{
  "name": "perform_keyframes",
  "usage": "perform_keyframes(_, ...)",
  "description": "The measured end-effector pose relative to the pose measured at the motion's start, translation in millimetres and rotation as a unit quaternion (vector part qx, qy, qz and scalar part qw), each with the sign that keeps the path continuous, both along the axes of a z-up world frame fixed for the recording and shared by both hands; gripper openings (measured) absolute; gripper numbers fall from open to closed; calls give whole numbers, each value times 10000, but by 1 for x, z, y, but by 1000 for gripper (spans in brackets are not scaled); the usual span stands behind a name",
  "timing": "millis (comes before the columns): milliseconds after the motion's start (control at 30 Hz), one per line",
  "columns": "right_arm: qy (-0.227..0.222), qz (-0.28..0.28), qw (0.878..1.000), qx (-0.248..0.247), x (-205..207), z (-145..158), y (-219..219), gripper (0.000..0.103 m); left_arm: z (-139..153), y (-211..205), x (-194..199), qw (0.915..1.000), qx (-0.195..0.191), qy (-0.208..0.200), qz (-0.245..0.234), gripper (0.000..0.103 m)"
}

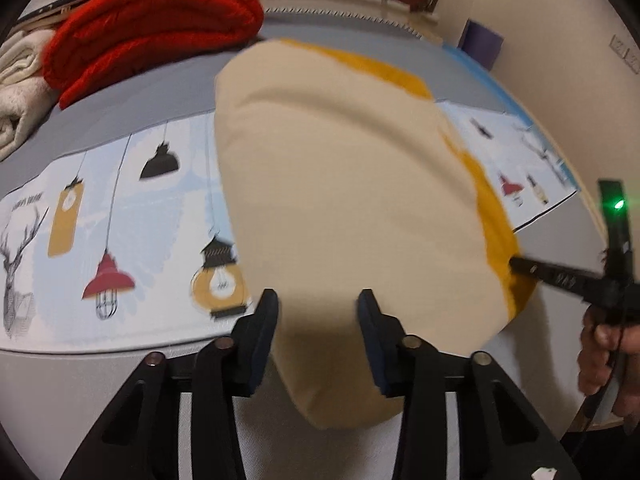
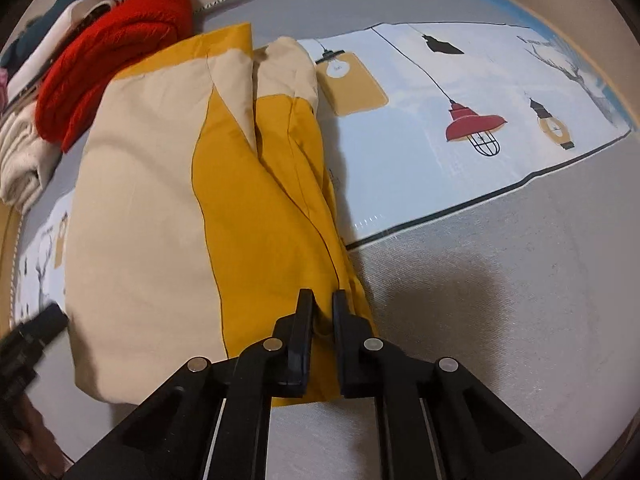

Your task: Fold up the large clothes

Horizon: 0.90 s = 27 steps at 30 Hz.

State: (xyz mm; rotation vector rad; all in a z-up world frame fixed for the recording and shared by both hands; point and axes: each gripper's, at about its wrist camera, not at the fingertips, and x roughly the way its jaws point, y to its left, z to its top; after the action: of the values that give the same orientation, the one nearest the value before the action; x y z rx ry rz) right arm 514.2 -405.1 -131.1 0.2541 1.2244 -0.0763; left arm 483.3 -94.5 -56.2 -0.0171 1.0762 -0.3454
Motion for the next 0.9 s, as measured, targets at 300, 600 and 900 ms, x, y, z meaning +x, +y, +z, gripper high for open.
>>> perform_keyframes(300, -1126, -462, 9925, 106, -11, 52, 8, 16, 8, -23, 98, 9994, 94, -199, 267, 22)
perform_keyframes(600, 607, -325, 9929, 970, -3, -28, 17, 17, -28, -69, 201, 9990, 400, 136, 121, 22)
perform_keyframes(900, 610, -175, 9932, 975, 0, -19, 19, 17, -12, -111, 235, 9990, -294, 332, 37, 22)
